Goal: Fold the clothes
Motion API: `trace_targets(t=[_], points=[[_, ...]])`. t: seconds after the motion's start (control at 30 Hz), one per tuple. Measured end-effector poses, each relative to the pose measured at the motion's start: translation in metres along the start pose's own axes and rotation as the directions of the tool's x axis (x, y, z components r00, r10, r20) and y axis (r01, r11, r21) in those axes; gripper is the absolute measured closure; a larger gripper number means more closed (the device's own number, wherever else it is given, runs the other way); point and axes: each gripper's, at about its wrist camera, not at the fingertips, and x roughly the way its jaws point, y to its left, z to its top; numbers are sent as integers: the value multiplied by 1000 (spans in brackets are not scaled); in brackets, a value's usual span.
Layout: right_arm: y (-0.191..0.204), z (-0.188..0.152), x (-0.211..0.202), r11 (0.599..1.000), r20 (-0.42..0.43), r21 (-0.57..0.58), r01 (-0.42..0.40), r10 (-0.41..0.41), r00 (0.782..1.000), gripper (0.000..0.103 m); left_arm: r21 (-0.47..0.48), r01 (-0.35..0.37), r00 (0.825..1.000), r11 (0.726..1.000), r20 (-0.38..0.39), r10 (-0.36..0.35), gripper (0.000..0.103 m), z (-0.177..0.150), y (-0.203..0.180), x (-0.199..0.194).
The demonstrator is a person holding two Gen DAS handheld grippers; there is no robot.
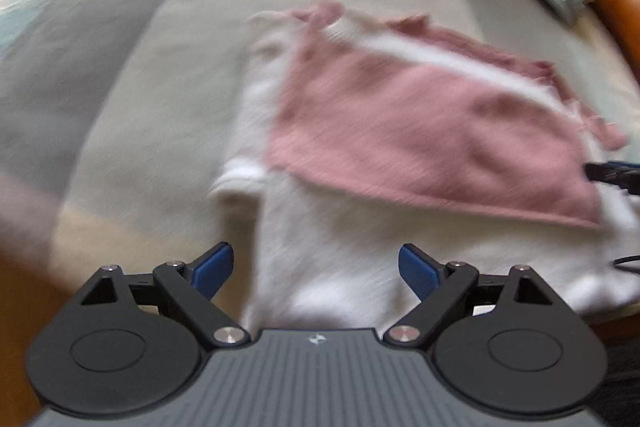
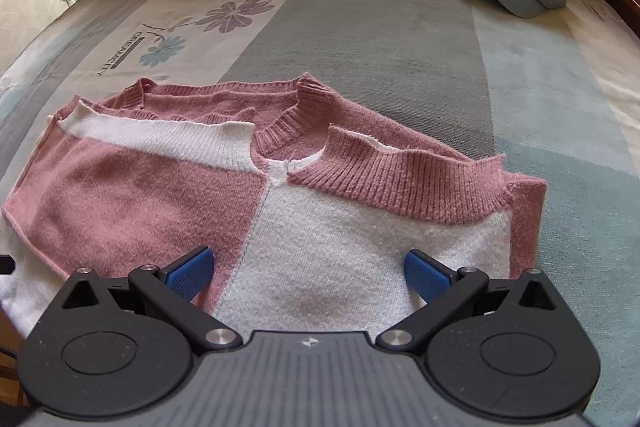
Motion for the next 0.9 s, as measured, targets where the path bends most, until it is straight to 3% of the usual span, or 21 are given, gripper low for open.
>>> trace_targets(t=[0.13,0.23,0.37,0.47,0.6,0.77,0.9], points=[[0,-1,0,1000,2,-5,0,0,1000,0,9,114,991,993,74,-114,13,4,-7,-22],[3,-2,0,1000,6,-10,11,-11,1000,0,-16,230,973,973,33,-229,11,2,-10,-15],[3,-4,-1,1000,13,-12,14,-14,1000,0,-87,177,979,980,-83,-184,12,-12,-1,4],[3,-5,-2,1000,11,-11,16,-16,1000,0,-93,167,983,982,-60,-173,12,-12,7,-14],[6,-2,-1,999,-2,2,36,-36,999,0,-37,135,990,990,36,-134,12,6,11,-34],[13,2,-5,999,0,22,44,-44,999,0,82,202,975,976,75,-208,11,39,-4,-18],[21,3,-16,997,24,28,74,-75,997,0,185,315,943,931,48,-329,11,59,-37,10]])
